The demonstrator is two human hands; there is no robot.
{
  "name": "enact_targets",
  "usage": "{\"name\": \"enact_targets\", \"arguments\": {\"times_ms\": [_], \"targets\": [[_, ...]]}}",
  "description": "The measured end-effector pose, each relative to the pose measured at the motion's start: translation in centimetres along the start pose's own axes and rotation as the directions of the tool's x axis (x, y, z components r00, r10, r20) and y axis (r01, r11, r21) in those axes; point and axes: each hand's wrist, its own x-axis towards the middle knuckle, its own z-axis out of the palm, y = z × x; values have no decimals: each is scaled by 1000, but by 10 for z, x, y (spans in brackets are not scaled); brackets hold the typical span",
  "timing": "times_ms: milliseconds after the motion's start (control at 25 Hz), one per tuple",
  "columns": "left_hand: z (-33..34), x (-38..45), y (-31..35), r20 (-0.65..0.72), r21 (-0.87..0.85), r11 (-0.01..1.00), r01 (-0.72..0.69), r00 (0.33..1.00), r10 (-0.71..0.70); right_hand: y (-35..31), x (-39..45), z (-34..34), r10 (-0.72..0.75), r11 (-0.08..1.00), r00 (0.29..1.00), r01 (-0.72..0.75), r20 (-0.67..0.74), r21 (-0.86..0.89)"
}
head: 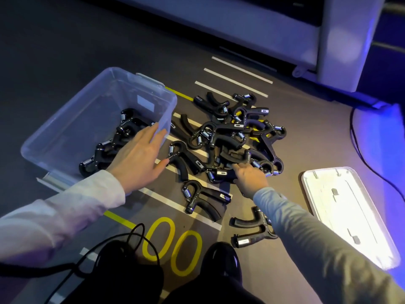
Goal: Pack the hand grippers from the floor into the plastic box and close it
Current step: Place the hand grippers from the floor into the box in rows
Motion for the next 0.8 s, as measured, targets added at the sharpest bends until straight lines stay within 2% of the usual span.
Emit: {"name": "enact_targets", "arguments": {"times_ms": [240, 440, 680, 800], "targets": [[5, -3, -2, 56, -22, 998, 54, 997, -52, -10, 17, 11, -41, 990, 997, 32, -65, -136], [9, -4, -5, 64, -64, 997, 41, 997, -37, -13, 18, 13, -106, 968, 989, 80, -101, -237], [6, -11, -6, 64, -112, 993, 45, 997, -38, -11, 11, 5, -165, 967, 931, 87, -324, -241], [2, -13, -7, 34, -143, 989, 38, 999, -34, -9, 0, -12, -207, 973, 849, 126, -487, -194]]}}
